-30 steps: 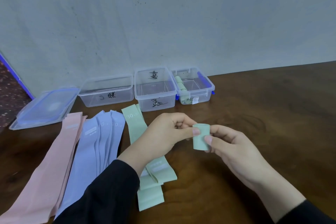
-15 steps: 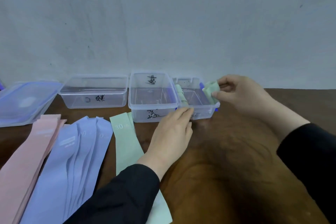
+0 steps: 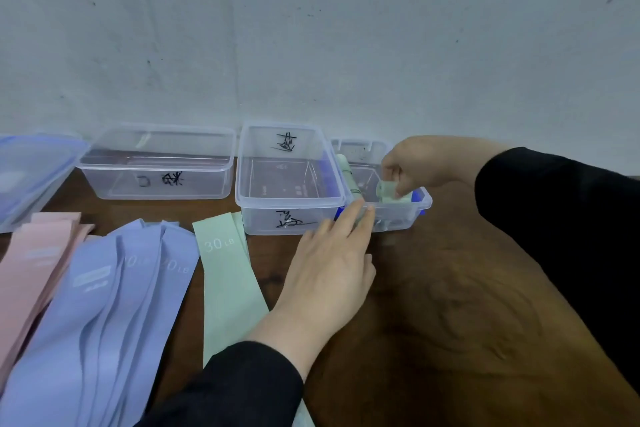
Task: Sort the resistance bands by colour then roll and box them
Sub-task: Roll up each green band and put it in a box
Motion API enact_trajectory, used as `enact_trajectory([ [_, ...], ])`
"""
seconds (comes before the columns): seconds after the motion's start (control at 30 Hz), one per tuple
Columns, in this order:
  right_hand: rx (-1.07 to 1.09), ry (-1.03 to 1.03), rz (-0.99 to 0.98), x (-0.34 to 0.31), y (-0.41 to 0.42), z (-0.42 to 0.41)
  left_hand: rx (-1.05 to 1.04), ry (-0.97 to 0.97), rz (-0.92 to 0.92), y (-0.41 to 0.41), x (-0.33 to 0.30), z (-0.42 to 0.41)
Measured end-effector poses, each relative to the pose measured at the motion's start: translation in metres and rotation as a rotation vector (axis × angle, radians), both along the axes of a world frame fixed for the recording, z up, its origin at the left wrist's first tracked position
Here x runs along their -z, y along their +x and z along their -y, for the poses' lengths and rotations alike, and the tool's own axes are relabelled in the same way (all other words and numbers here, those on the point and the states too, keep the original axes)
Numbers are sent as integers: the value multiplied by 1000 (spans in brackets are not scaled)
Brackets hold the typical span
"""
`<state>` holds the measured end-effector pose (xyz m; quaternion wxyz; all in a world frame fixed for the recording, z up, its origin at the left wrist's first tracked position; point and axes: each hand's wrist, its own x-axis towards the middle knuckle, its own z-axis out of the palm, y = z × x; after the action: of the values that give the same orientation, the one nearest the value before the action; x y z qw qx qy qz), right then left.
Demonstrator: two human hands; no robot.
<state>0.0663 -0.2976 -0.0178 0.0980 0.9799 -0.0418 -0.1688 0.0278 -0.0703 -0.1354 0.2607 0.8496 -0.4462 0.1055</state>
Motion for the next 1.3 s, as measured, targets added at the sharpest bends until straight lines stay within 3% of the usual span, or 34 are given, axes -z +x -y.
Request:
enact_trajectory([
  [0.43, -74, -94, -230, 12, 11, -6, -8, 17, -27, 0, 1, 1],
  [0.83, 104, 147, -251, -3, 5, -6, -19, 28, -40, 0, 2, 2],
  [1.17, 45, 88, -117, 11, -9, -15, 13, -6, -60, 1, 2, 0],
  [1.3, 54, 99, 118, 2, -23, -26, -9, -94, -73, -2, -4, -2],
])
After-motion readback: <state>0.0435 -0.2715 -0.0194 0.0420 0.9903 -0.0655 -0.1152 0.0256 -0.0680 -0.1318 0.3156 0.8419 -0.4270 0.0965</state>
